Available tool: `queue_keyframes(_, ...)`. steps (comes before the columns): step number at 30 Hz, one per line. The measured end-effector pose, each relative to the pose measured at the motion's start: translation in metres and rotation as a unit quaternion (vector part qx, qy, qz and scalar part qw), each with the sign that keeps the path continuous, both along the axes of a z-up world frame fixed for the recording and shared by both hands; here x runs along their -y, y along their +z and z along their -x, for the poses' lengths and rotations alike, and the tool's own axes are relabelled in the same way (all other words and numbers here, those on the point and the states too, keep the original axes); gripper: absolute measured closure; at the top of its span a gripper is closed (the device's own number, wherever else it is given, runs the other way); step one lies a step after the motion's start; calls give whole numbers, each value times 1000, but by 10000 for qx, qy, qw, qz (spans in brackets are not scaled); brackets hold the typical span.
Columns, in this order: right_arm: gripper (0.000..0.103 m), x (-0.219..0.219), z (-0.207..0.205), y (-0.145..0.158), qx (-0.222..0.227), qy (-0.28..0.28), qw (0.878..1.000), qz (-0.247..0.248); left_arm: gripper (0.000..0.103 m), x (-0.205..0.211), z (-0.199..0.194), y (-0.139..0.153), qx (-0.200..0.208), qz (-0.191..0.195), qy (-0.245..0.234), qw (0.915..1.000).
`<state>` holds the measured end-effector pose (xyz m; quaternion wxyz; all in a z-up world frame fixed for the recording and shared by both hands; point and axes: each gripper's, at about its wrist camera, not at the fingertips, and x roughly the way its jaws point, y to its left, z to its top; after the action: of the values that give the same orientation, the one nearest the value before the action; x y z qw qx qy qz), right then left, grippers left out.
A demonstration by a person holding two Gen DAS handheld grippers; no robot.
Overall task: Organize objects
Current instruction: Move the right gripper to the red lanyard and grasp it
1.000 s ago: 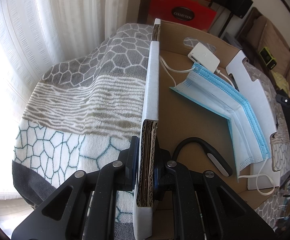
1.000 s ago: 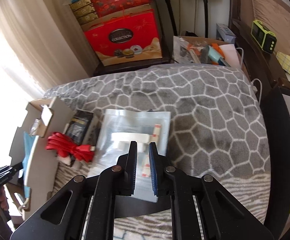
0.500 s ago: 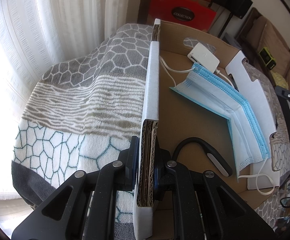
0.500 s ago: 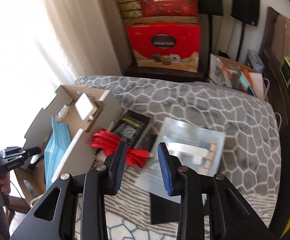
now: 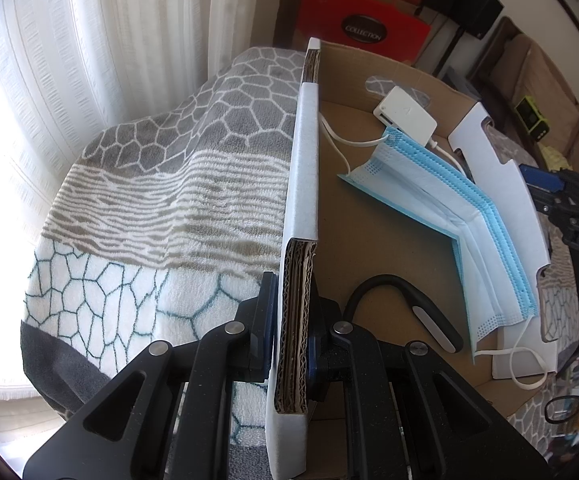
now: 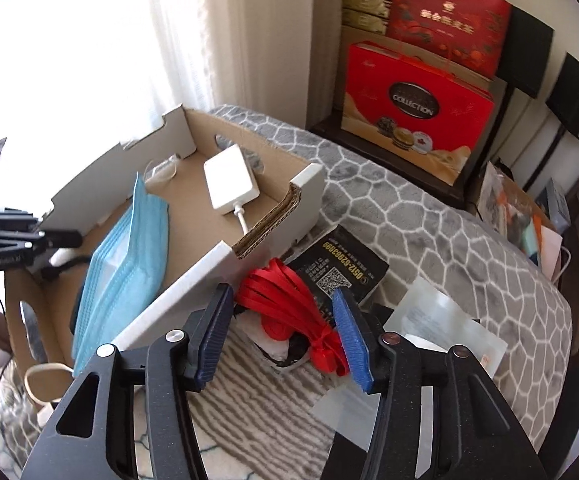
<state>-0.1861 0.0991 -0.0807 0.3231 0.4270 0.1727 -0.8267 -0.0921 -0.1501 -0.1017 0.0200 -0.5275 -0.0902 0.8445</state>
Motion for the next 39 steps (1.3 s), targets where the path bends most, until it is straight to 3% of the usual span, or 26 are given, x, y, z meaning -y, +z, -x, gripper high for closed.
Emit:
queue_keyframes(6,54,3,1,-3,-31,184,9998,-55,92,0,0,0,-1,-6,-1,10000)
queue_keyframes(7,64,3,1,-3,-15,222,9998,-12,92,0,0,-1,-2,-5,-1,10000)
queue_keyframes(8,66,3,-1,-1,-68,235,9997,16,92,0,0,-1,-3,-5,-4,10000)
queue_keyframes(10,84,5,-5,3,-213,257,9994,18,92,0,0,-1,-6,-12,-2,10000)
queue_keyframes(11,87,5,-7,7,-252,282,9992,91,92,0,0,-1,-5,-16,0,10000)
queue_keyframes(12,100,4,-8,10,-258,275,9991,180,92,0,0,-1,-4,-21,3,10000)
queue_keyframes(18,99,-2,-8,26,-226,109,9989,391,92,1,0,-1,-4,-21,-3,10000)
queue_keyframes(20,84,-2,-9,27,-342,90,9990,280,92,0,1,-1,-6,-25,2,10000)
queue_keyframes(21,67,-2,-9,26,-351,88,9991,207,92,1,1,-1,-8,-27,3,10000)
queue_keyframes(22,56,-2,-8,24,-314,96,9994,147,92,1,1,-1,-11,-28,3,10000)
queue_keyframes(32,55,-10,-1,-14,-145,148,9987,-468,92,-3,0,0,-12,-49,1,10000)
queue_keyframes(33,57,-10,0,-16,-128,147,9988,-450,92,-2,0,0,-13,-47,2,10000)
queue_keyframes(34,69,-10,0,-16,-94,171,9990,-411,92,-1,0,0,-12,-53,4,10000)
queue_keyframes(39,73,-5,-8,-12,-95,459,9977,-486,92,-4,1,-1,-34,-120,57,9999)
